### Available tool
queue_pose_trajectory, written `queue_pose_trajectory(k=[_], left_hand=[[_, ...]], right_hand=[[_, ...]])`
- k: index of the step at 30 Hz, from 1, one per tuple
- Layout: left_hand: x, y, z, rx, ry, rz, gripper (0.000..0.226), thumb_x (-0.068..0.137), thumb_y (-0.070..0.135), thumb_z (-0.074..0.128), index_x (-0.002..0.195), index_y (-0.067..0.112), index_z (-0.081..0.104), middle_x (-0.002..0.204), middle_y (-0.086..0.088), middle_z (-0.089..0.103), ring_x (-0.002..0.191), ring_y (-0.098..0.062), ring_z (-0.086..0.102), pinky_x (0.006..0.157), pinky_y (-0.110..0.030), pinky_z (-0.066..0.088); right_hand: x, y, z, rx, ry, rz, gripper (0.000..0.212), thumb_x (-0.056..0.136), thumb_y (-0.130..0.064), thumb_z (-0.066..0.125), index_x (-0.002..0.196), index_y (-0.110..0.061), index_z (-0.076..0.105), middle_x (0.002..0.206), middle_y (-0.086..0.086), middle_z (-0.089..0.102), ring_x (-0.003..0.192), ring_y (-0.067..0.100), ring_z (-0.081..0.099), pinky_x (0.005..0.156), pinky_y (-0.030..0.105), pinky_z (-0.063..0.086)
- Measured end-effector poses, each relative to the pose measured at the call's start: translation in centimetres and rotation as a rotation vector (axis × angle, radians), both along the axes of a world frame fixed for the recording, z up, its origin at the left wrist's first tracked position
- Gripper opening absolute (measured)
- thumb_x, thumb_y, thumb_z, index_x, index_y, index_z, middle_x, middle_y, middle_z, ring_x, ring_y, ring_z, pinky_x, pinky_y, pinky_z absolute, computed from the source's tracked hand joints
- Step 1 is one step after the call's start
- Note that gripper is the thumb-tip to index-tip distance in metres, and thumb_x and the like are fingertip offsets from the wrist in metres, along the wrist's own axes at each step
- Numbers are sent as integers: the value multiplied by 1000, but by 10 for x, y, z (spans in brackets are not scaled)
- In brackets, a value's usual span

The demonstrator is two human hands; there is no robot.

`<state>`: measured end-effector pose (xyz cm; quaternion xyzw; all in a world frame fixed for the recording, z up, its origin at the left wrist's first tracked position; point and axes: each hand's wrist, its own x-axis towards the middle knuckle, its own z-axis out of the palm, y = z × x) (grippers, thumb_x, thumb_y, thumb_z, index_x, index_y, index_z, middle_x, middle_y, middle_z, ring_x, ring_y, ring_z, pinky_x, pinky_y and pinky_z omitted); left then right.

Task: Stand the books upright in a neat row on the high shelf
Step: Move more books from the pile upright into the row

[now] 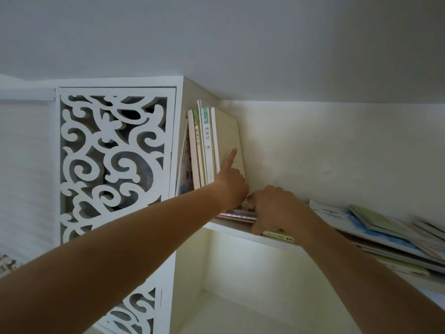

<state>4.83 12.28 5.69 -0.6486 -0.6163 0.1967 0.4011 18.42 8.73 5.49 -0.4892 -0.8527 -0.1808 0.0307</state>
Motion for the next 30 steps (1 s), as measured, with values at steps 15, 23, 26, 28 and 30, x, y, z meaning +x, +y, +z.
queue_pose_trajectory(k=[15,23,26,28,30], left_hand=[[-46,16,-7,98,153,-141,12,97,19,63,103,19,73,109,2,74,118,-22,64,125,-49,16],[-41,11,2,100,46,-192,19,100,12,56,111,11,72,116,-4,72,119,-22,63,127,-43,20],[-36,6,16,87,-418,-296,28,97,0,57,122,7,66,123,-10,66,117,-27,64,113,-39,43],[-34,-3,28,42,-789,-406,33,97,1,53,125,11,65,127,-9,64,116,-26,62,102,-36,50],[-28,-11,35,-184,-927,-367,39,99,8,47,132,18,65,136,-2,62,124,-21,57,104,-31,43]], right_hand=[[-14,0,-18,121,101,36,42,87,-36,64,125,-20,55,114,7,59,102,29,60,72,31,35],[5,2,-2,144,121,30,36,80,-26,70,114,-23,60,94,3,46,81,26,48,68,31,38],[4,2,-11,215,199,20,32,86,-27,65,116,-20,56,93,4,49,79,27,47,68,31,38],[3,6,-18,269,290,25,31,89,-33,62,116,-20,56,98,5,61,80,28,55,67,31,39],[5,11,-21,232,377,22,37,87,-37,65,121,-23,60,105,6,67,90,28,63,68,31,41]])
